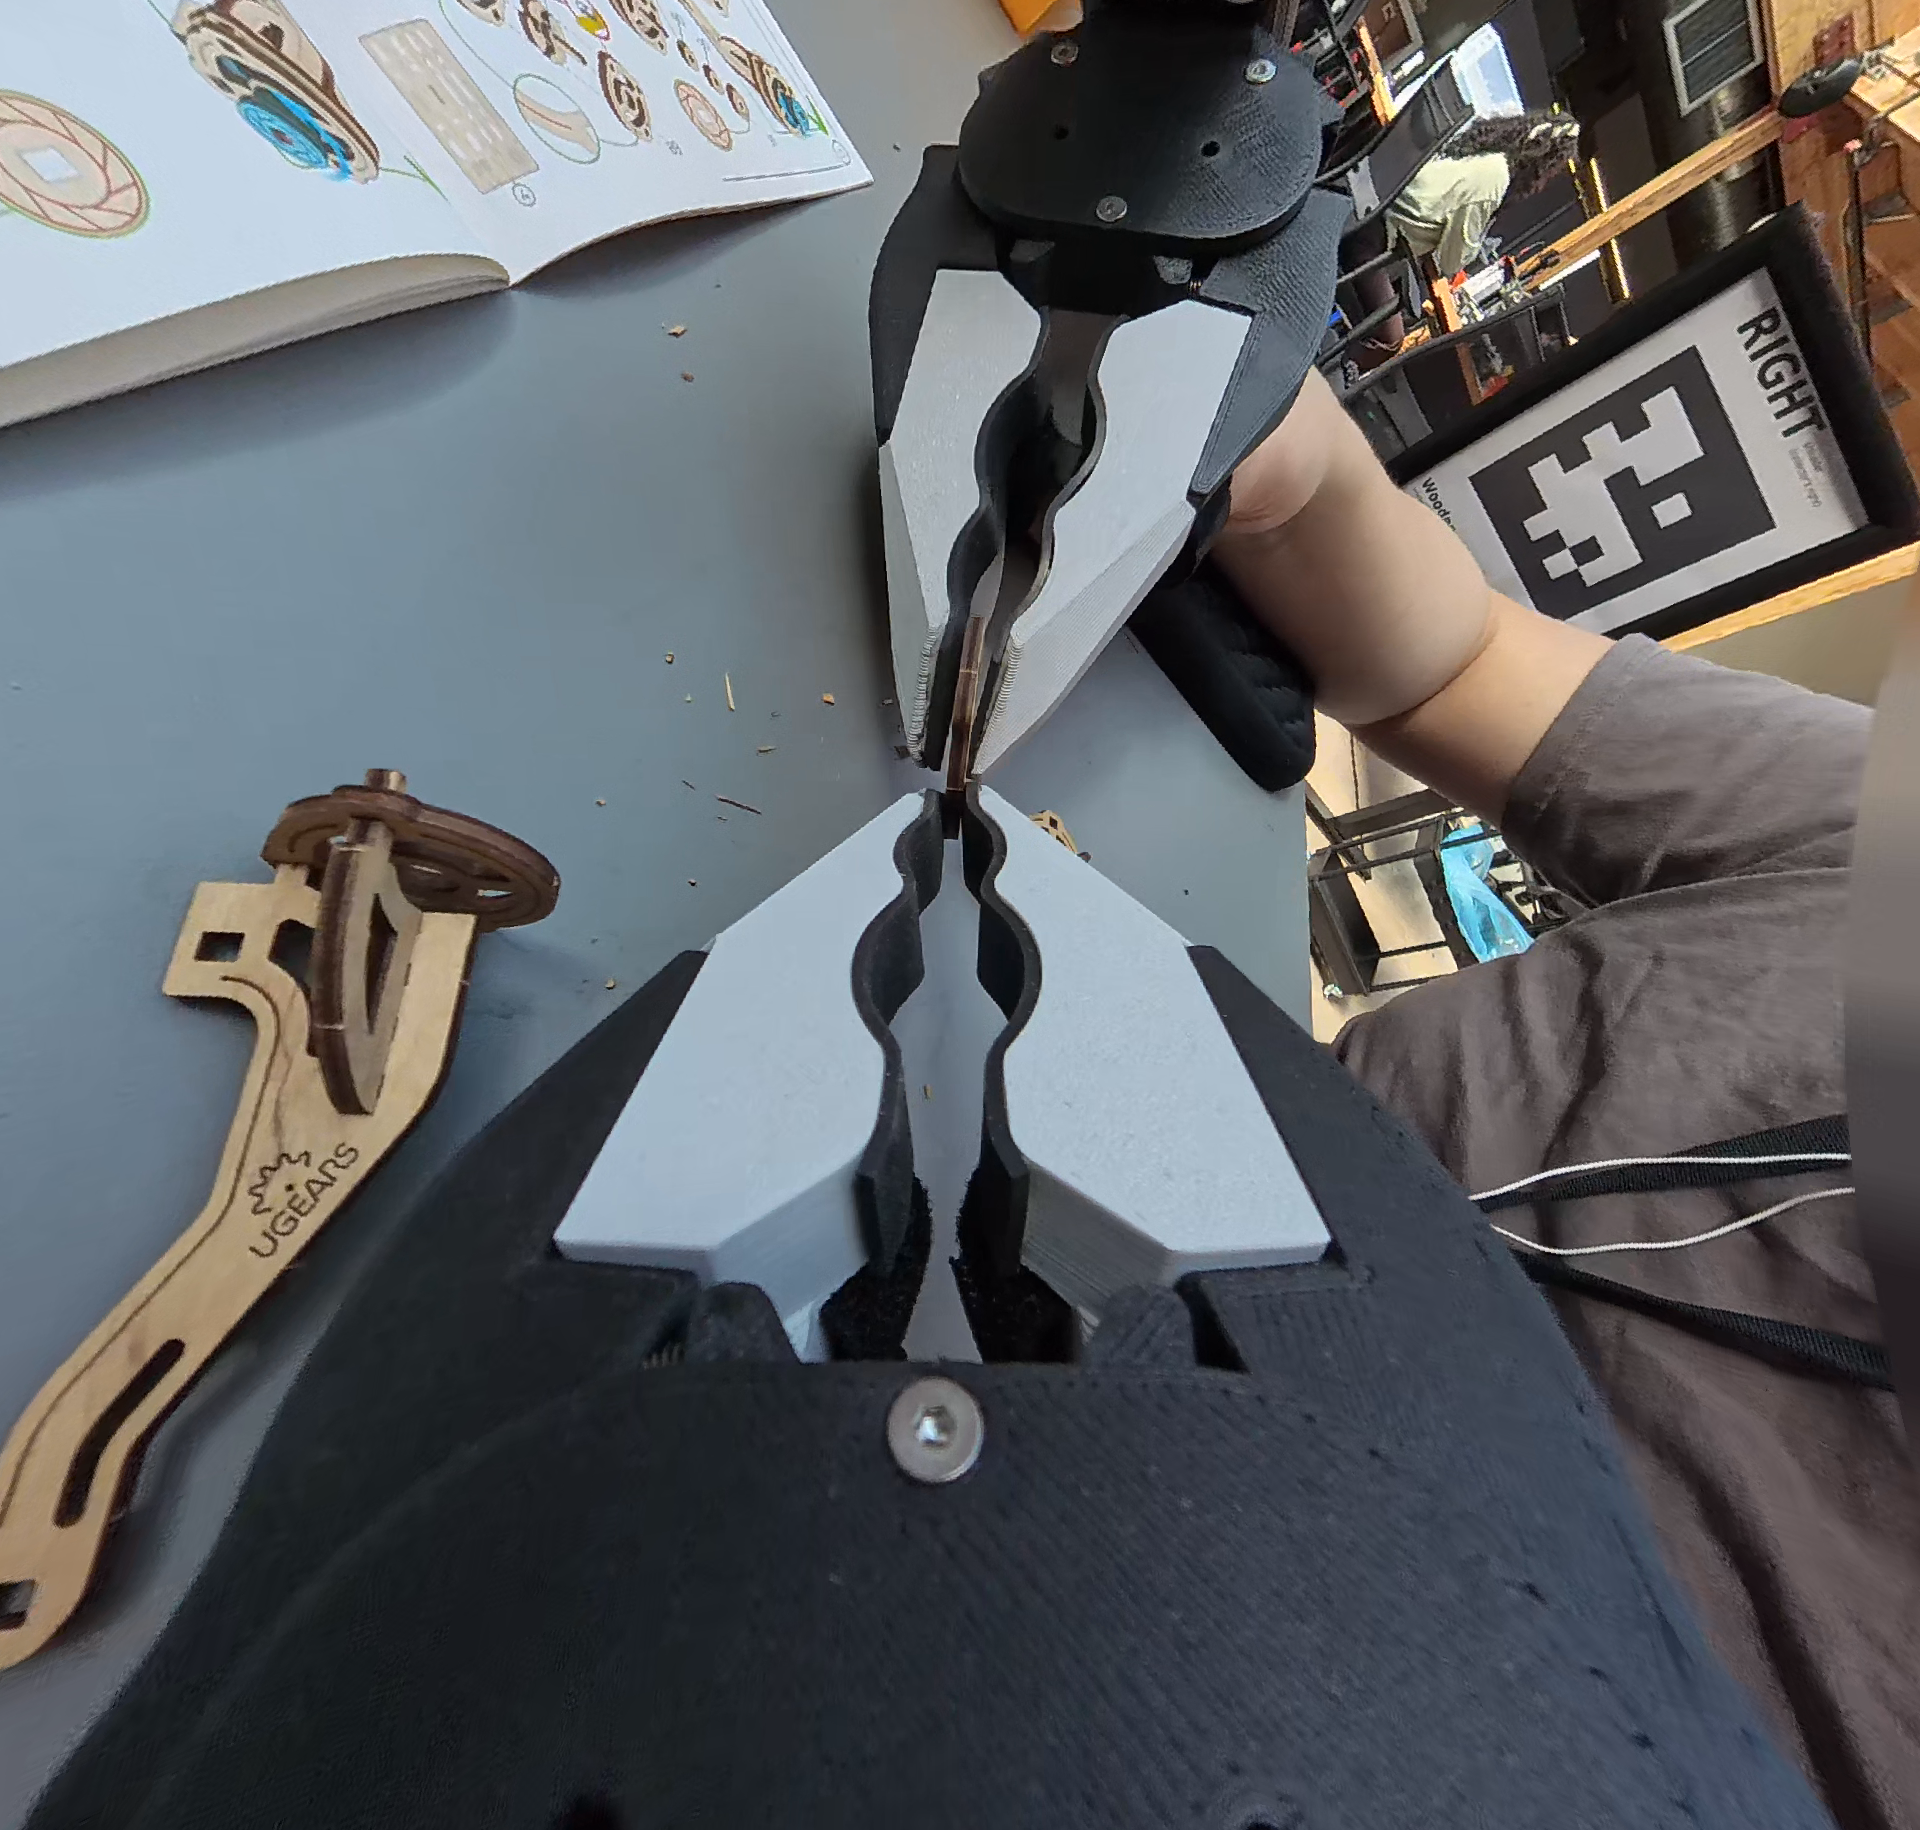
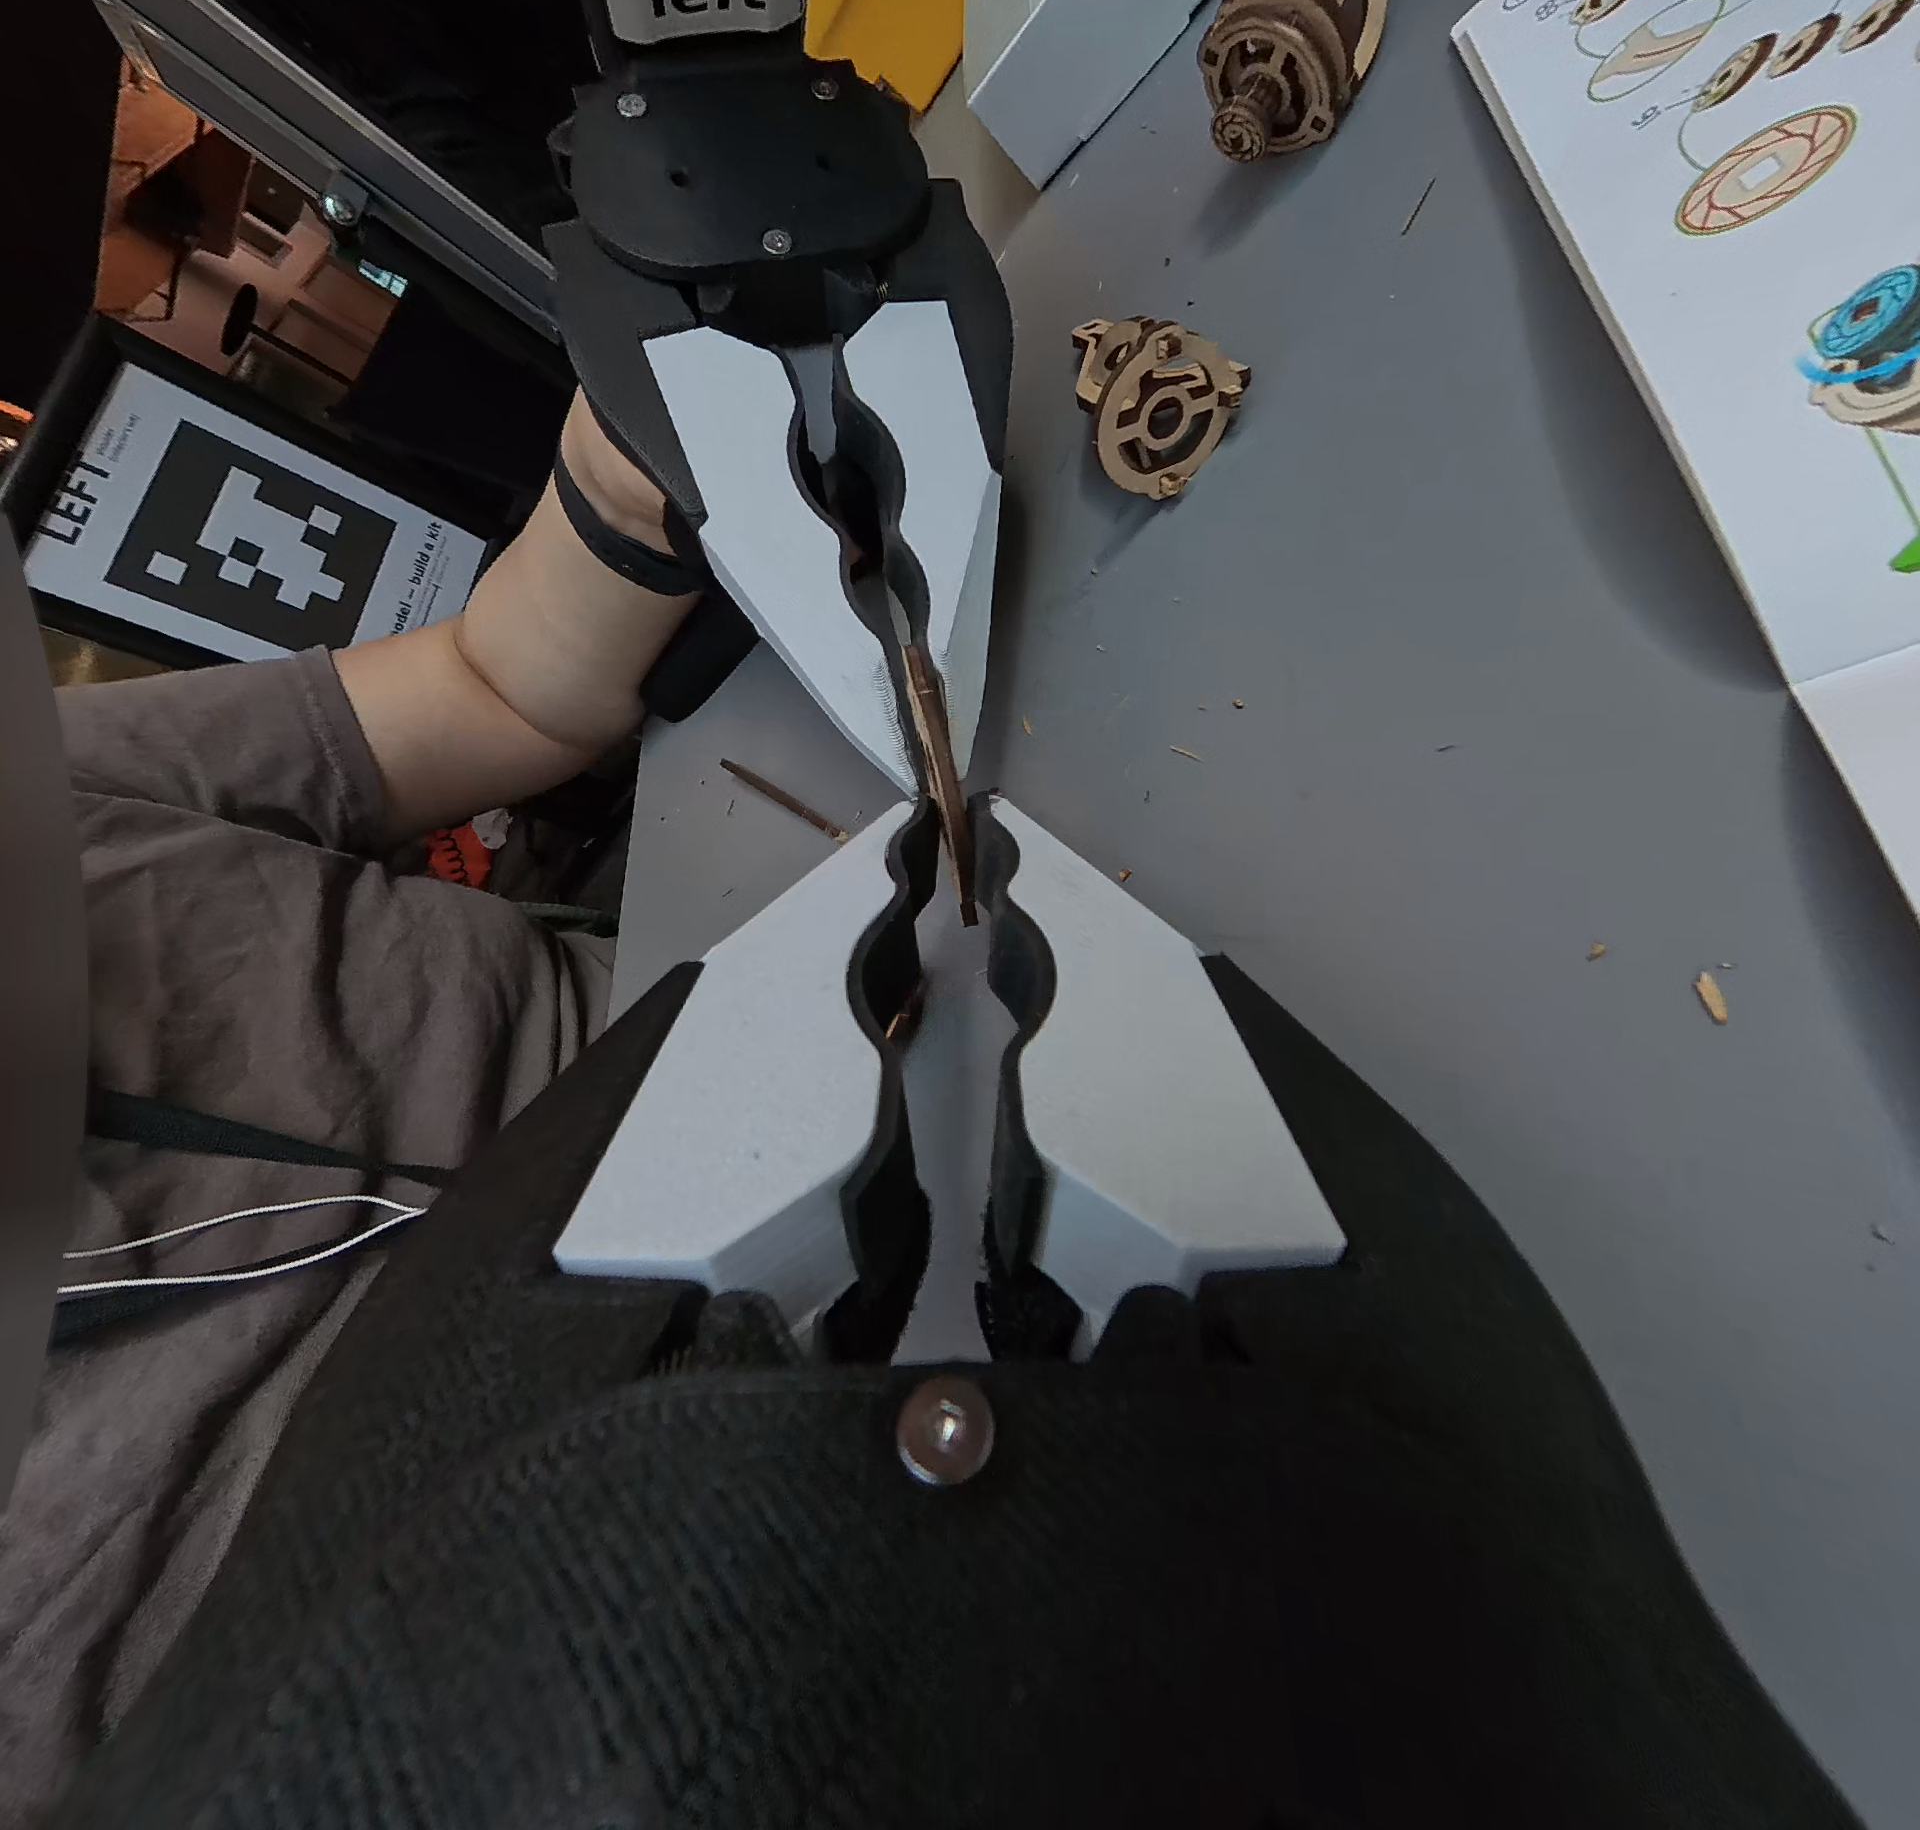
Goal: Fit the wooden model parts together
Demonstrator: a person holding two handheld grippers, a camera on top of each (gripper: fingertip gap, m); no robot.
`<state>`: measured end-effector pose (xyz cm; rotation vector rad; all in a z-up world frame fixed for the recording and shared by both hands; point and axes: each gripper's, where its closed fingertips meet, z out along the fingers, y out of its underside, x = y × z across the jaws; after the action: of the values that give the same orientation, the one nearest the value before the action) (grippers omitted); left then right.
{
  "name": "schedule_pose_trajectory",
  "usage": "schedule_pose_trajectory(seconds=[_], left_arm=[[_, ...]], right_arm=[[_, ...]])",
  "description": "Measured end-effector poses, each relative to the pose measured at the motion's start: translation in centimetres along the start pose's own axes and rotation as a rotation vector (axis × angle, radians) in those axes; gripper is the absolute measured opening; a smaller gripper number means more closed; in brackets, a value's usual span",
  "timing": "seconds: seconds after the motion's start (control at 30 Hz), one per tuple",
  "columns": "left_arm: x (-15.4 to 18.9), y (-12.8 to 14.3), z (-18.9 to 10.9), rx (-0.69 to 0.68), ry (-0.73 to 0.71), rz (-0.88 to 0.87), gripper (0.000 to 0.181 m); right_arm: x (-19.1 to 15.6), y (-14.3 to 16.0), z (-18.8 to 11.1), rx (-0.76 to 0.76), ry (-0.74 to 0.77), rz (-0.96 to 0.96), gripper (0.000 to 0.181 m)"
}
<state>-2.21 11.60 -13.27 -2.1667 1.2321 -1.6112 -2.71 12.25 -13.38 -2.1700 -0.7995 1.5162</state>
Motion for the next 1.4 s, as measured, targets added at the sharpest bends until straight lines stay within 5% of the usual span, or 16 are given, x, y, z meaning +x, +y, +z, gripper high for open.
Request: schedule_pose_trajectory(seconds=[0.63, 1.13, 1.27, 1.4], left_arm=[[-0.9, 1.1, 0.6, -0.038, -0.064, 0.013, 0.001], [-0.3, 0.5, 0.1, -0.019, -0.031, 0.063, 0.002], [-0.7, 0.0, -0.1, 0.008, -0.070, 0.086, 0.015], [0.4, -0.6, -0.2, 0.051, 0.005, 0.069, 0.006]], right_arm=[[1.1, 1.0, 0.6, -0.081, 0.106, -0.041, 0.003], [-0.1, 0.7, 0.3, -0.054, 0.012, -0.050, 0.001], [-0.3, 0.4, 0.1, -0.029, -0.022, -0.018, 0.001], [-0.7, 0.0, -0.2, 0.000, -0.059, -0.013, 0.001]])
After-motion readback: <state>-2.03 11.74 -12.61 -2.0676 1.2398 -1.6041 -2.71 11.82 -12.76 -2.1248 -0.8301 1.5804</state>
